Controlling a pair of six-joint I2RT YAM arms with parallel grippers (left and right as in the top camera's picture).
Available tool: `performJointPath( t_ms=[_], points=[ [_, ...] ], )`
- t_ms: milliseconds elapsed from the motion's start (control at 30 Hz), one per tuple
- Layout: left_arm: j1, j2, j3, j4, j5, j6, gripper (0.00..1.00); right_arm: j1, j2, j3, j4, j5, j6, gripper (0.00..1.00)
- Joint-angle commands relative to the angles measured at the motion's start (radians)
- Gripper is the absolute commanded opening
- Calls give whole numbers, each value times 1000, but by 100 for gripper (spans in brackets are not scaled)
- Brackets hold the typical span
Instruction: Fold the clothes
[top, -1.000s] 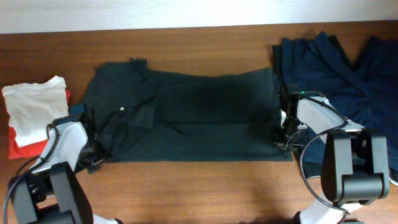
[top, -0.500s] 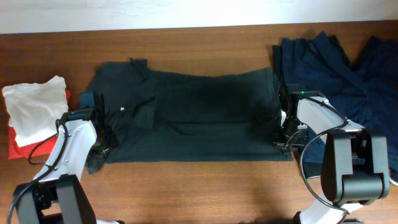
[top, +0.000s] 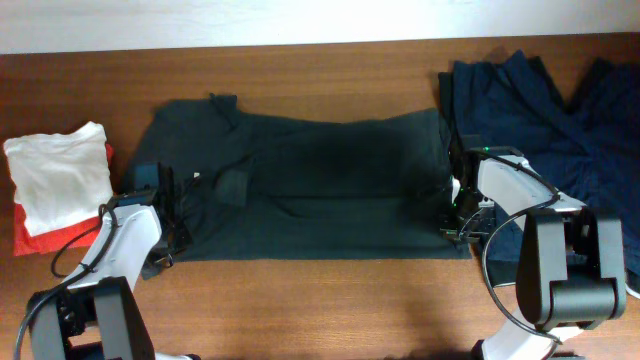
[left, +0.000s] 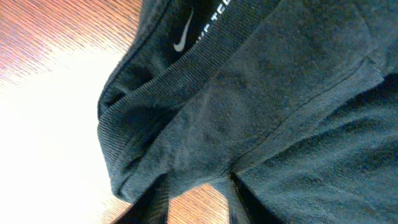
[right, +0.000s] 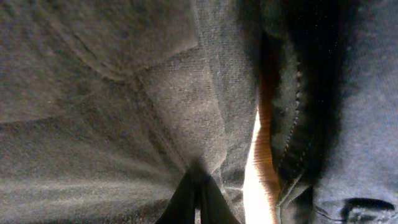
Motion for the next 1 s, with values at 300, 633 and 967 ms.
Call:
performJointPath(
  t_ms=[300, 633, 967],
  points=[
    [-2, -10, -10, 2, 29, -1, 33, 3, 7, -8, 0, 35, 8, 4],
    [-2, -9, -48, 56, 0, -1, 26, 3, 7, -8, -2, 35, 8, 4],
    [16, -10, 23, 66, -204, -2, 1, 3, 7, -8, -4, 35, 8, 4]
  ],
)
